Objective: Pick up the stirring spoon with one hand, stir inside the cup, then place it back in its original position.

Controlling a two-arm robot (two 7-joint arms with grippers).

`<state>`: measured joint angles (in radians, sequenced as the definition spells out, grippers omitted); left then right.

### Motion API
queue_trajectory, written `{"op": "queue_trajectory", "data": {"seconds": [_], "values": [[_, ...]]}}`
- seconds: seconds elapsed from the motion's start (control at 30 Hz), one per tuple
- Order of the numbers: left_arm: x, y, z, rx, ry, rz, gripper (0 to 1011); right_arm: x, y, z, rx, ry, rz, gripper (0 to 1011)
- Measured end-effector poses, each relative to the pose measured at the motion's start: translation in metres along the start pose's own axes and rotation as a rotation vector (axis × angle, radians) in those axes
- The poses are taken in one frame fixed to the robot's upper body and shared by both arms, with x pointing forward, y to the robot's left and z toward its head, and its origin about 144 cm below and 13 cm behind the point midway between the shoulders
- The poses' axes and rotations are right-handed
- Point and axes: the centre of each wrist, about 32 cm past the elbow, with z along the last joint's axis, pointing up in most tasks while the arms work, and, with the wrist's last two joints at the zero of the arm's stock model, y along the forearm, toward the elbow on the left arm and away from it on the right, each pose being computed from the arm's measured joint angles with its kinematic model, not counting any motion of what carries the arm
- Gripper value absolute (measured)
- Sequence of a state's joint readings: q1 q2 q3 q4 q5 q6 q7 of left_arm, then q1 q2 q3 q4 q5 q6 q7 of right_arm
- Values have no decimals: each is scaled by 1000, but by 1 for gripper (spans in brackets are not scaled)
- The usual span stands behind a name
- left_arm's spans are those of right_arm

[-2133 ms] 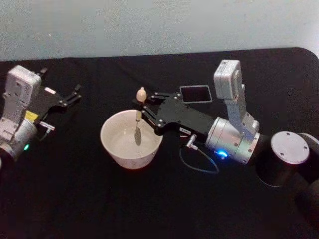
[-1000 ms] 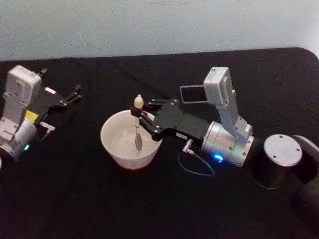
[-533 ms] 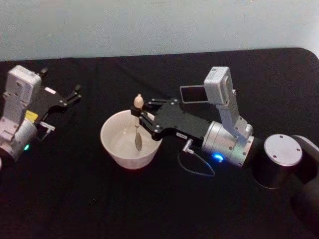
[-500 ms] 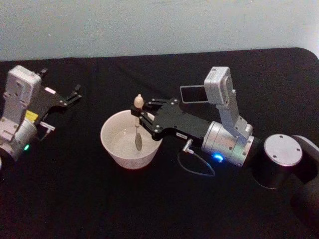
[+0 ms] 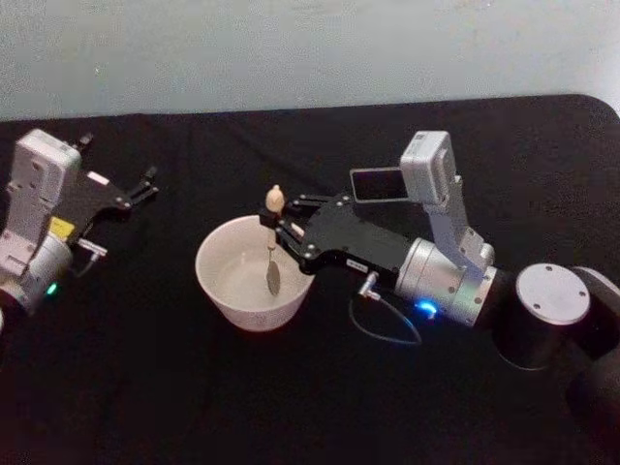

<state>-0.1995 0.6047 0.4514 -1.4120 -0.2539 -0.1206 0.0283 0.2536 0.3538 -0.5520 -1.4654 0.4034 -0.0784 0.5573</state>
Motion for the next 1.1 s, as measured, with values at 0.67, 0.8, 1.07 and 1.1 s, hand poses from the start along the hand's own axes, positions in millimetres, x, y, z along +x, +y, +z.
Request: {"op": "queue_trajectory", "data": {"seconds": [0.67,0.8,1.07,1.1], "values": [[0,0,0,0,0,0,1001,-4,-17,1,-14,23,-3,173],[0,0,0,0,0,0,1001,-5,-21,3,-14,26,-1,173],[0,0,0,0,0,0,1001,-12,-24,4,-21,30,34,173],[0,0,0,0,0,0,1001,-12,-24,4,-21,30,34,173]]}}
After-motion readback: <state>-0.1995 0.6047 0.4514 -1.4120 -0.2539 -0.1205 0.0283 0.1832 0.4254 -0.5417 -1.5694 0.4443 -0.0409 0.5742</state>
